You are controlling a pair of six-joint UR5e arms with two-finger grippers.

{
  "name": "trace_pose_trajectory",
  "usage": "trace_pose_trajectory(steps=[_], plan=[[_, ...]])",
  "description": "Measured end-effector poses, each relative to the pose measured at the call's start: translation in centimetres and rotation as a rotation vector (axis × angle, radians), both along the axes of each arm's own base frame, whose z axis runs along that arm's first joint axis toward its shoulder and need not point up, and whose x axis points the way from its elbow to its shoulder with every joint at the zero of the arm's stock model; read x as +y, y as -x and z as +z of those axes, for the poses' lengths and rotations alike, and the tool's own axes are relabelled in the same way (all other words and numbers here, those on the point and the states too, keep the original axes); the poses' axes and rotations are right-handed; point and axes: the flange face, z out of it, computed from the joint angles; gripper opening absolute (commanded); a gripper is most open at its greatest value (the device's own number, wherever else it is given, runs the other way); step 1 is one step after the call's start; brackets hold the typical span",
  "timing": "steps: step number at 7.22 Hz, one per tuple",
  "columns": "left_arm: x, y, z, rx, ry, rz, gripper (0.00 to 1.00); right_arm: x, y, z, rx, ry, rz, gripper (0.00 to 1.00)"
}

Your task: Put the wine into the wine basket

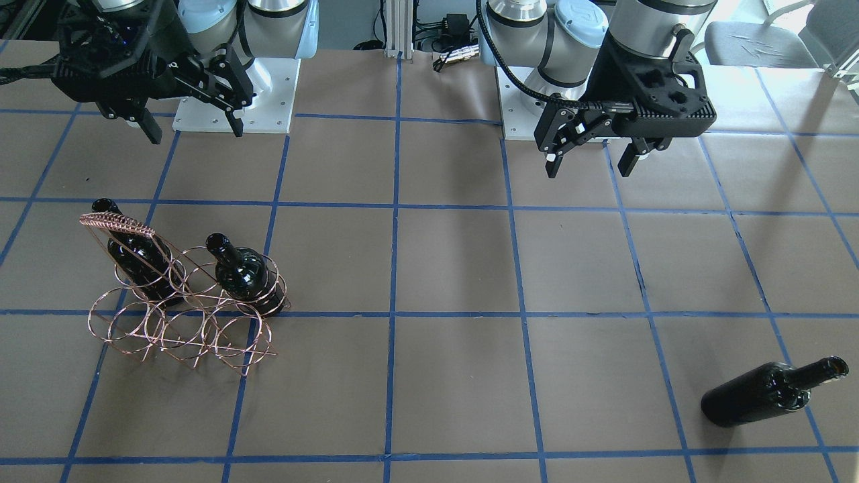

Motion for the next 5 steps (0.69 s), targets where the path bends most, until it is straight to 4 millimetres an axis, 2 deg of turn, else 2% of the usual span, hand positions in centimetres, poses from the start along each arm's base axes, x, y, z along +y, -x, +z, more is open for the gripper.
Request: trace_pose_trajectory(steps=[2,3,4,5], plan=[[-0.3,-0.5,0.3,-0.001,0.008,0.006,1.00,0.0,-0.1,-0.3,0.000,-0.005,0.001,1.00],[-1.4,-1.5,0.8,-0.007,0.018,0.024,1.00,0.1,-0.1,-0.6,0.000,-0.010,0.001,1.00],[-3.4,-4.1,1.0,-0.014,0.020,0.063,1.00,0.1,-0.1,-0.7,0.000,-0.009,0.001,1.00],[-5.7,-8.3,0.6,-0.017,0.014,0.105,1.00,0.2,-0.1,-0.6,0.000,-0.006,0.002,1.00]])
